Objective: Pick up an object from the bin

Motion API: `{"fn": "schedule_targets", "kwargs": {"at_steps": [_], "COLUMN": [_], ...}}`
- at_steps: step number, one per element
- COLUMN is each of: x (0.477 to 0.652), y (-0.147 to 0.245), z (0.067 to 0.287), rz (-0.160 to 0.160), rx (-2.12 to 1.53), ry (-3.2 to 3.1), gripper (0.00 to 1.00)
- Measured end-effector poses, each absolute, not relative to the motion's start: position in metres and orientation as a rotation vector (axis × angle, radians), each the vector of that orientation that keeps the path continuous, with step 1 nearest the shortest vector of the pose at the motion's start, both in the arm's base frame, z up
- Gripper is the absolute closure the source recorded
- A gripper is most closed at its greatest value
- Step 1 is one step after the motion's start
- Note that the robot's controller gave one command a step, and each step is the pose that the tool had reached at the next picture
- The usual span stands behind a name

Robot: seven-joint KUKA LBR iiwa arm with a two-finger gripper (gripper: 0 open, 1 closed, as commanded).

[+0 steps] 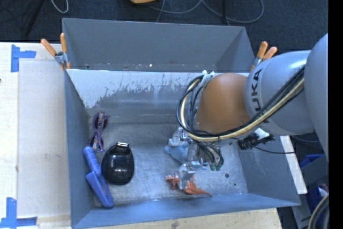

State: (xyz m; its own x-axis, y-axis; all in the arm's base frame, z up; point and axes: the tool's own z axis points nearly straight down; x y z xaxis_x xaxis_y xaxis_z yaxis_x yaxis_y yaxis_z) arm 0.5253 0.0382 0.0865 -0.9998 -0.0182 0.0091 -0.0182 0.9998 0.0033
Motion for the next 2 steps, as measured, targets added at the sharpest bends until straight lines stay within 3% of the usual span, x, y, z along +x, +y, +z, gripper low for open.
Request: {"fn": "schedule_targets", "kwargs": {"at_steps": [1, 2], "x": [0.529, 0.502], "y": [0.034, 0.043], "z": [0.084, 0.084], "rz": [-0.019, -0.019], "rx": [0.163, 0.215], "ry": [-3.125, -3.159], "gripper": [0.0, 0.0]}}
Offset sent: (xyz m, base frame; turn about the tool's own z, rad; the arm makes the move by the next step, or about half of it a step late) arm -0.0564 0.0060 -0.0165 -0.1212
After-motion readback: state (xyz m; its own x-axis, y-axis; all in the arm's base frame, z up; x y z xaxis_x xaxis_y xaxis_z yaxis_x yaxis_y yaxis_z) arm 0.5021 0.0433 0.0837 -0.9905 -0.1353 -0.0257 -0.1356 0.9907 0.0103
